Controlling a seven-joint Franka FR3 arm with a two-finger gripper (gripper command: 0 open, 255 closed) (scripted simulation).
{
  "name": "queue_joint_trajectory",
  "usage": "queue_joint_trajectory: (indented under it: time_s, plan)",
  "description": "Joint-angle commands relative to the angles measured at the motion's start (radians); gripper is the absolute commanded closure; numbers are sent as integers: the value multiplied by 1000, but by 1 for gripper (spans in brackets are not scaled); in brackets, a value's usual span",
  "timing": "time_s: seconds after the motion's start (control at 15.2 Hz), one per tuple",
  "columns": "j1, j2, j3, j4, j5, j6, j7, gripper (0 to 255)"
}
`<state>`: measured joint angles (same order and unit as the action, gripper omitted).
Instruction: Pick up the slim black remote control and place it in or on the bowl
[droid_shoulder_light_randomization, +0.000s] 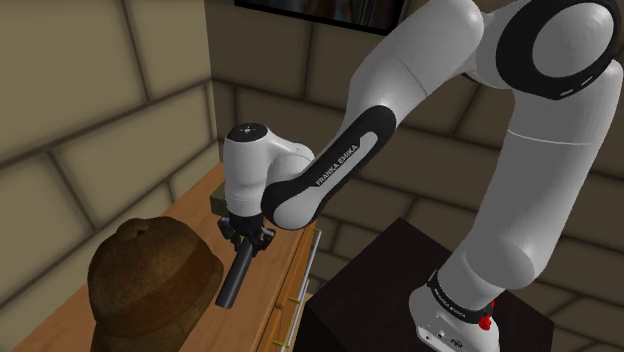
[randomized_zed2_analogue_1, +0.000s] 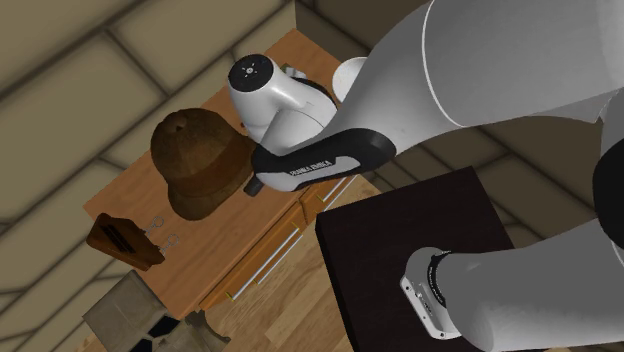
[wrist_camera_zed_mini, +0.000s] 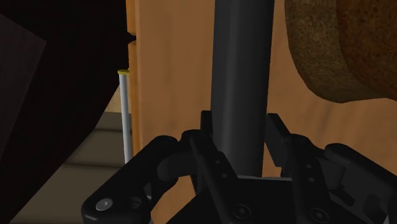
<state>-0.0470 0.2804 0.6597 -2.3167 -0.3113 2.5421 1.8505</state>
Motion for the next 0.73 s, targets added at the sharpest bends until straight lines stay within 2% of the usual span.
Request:
queue_joint_trajectory:
  time_s: [0.0,0.66]
  plan:
    - [-13,-26,17,1,30,-20,-21,255]
    - [-61,-156,79,20,180,-132,-126,255]
